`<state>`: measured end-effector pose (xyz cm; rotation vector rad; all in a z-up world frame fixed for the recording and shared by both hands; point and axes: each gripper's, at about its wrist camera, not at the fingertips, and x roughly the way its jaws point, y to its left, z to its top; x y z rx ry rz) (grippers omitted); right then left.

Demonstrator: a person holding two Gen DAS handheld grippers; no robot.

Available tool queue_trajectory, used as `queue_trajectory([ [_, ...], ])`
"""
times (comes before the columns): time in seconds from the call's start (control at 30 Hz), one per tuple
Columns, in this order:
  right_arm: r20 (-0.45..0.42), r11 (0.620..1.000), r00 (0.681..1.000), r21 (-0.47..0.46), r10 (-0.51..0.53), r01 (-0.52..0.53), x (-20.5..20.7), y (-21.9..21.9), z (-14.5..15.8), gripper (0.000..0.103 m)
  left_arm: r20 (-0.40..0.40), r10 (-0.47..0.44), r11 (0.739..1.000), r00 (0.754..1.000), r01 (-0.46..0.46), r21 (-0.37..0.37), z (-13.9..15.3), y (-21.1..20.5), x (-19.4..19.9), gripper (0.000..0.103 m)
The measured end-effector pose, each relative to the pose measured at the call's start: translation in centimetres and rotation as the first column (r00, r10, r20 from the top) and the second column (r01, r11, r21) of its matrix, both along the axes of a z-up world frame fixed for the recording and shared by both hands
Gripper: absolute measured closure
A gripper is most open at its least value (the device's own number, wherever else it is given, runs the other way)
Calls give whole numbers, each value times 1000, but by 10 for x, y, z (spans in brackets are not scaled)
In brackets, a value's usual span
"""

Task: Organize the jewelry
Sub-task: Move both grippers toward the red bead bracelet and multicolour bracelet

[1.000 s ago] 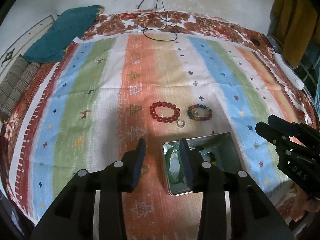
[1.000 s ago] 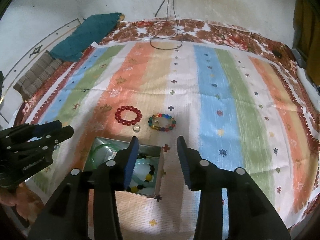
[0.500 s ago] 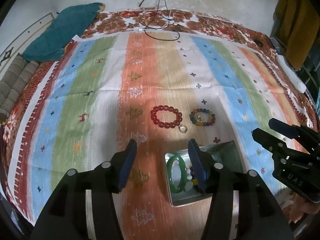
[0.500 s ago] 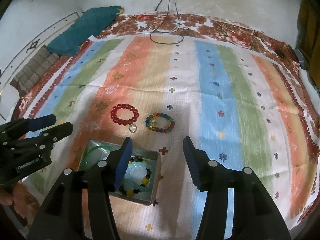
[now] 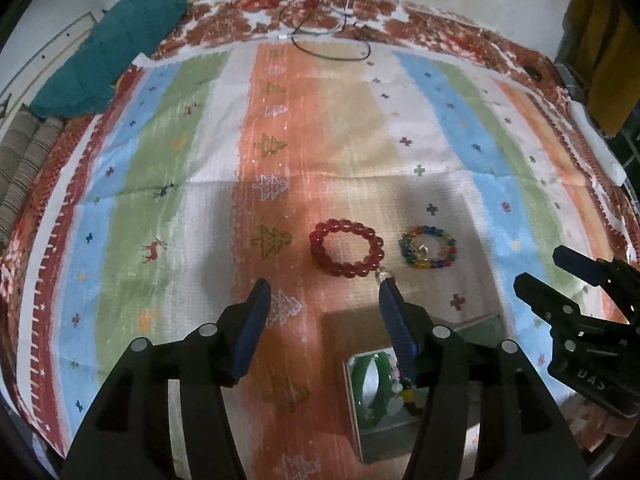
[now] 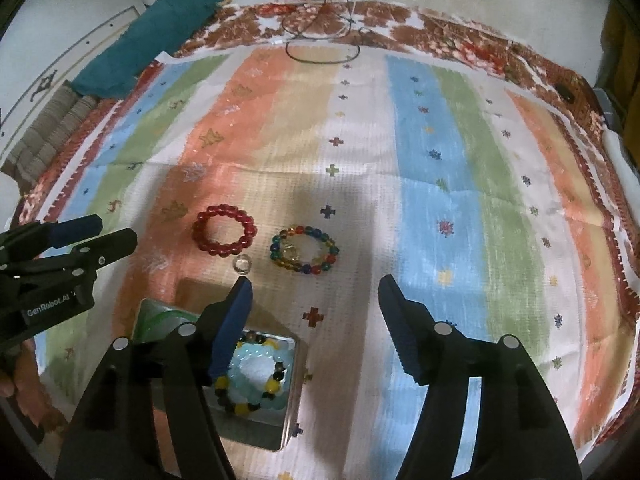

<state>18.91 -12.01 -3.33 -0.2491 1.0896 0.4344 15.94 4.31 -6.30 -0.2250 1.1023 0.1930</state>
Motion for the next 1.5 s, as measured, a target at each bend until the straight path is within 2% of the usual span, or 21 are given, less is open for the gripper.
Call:
queue_trajectory([
  [0.2,-39,1000,999,-15,-6,5,15,3,-13,31,-44,14,1000,999,-15,-13,-16,11,16,41],
  [1.23,-157,990,987,-142,-32,10,71,23,-83,31,-157,-28,1000,987,28,3,-73,23,72,40],
  [1.37,-165,985,986,-172,-32,3,74,25,-91,41,-176,-35,999,984,36,5,-83,24,78,41],
  [1.5,-170,982,985,-191,-39,6,77,25,-101,43,-201,-45,999,979,48,7,-94,25,82,42],
])
